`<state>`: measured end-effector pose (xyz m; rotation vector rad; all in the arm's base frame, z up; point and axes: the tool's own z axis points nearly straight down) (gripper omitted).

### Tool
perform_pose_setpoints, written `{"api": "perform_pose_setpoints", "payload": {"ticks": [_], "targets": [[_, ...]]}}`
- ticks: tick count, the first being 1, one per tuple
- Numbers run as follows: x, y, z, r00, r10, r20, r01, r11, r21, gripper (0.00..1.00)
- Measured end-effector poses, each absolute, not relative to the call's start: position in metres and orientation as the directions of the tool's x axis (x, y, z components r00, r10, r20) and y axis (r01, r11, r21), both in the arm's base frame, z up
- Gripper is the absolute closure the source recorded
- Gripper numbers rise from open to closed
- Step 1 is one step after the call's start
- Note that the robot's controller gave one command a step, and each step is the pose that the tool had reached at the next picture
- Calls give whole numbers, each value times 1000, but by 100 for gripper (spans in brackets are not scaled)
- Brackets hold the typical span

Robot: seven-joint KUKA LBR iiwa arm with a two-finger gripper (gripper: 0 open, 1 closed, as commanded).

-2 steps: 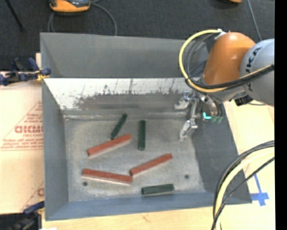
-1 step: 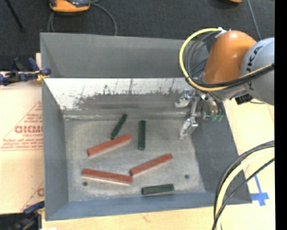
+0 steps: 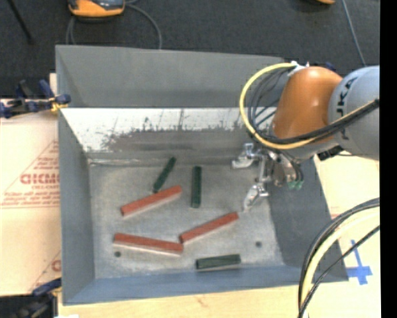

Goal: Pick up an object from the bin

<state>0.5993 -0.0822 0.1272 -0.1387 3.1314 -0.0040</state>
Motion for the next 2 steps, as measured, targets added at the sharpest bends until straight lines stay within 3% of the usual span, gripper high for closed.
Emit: {"api": "perform_pose_setpoints", "payload": {"ticks": [1, 2], "targets": [[516, -51, 109, -998, 66, -3, 66, 998, -1, 100], [516, -51, 109, -998, 65, -3, 65, 998, -1, 0]]}}
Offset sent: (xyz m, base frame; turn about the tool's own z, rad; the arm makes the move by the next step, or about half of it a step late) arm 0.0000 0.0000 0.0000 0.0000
